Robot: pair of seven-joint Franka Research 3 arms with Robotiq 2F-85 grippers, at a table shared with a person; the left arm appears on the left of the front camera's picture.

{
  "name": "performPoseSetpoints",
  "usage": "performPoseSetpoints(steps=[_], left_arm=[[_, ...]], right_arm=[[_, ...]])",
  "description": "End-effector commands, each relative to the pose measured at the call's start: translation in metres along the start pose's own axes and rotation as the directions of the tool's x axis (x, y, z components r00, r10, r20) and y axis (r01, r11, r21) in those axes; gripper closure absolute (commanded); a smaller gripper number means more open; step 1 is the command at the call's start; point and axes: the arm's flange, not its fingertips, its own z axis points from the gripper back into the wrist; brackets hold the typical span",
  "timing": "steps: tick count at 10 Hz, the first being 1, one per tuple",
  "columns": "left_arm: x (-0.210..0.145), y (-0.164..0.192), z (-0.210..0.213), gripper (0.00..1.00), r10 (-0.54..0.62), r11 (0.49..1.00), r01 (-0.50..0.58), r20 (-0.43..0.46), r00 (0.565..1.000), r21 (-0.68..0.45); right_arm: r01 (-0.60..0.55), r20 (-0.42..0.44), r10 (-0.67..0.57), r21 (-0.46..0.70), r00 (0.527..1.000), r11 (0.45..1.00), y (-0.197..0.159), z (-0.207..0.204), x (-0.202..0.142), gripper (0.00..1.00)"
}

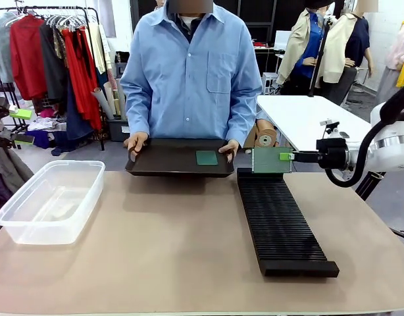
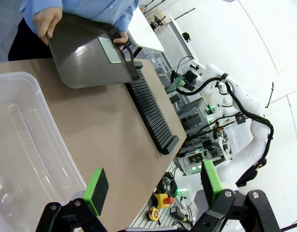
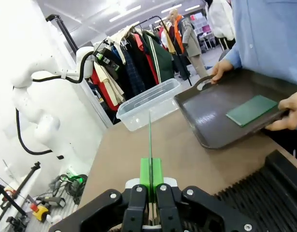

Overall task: Sort PCBs into racks and boxes based on the side picked up.
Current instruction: If the short side of the Blank PCB is picked up, insert it into the PCB Rack ; if the long side is picked up, place it in the Organizing box.

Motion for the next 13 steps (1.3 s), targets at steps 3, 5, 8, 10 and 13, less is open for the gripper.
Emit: performPoseSetpoints(steps=[3,5,8,10,13], left_arm=[[-0.001,-0.002,0.0,0.0,-0.003,1.0,0.003,0.001,1.0,-0.008],[-0.001,-0.002,0.0,0.0,-0.003,1.0,0.003,0.001,1.0,-0.008],[-0.001,-0.002,0.0,0.0,-0.003,1.0,0.003,0.001,1.0,-0.008],[-0.001,-0.002,0.0,0.0,-0.003,1.0,0.003,0.001,1.0,-0.008],[-0.001,-0.002,0.0,0.0,-0.003,1.0,0.003,0.001,1.0,-0.008]], right_arm=[[-0.178,-0.014,0.178,0.044,0.984,0.983,-0.037,0.012,-0.001,1.0],[-0.234,-0.038,0.235,0.04,0.971,0.971,-0.052,0.013,-0.003,1.0],[-0.29,-0.034,0.292,0.054,0.956,0.956,-0.068,0.014,-0.012,1.0],[-0.314,-0.047,0.317,0.056,0.947,0.948,-0.081,0.011,-0.025,1.0],[-0.307,-0.042,0.309,0.046,0.95,0.951,-0.092,0.012,-0.044,1.0]])
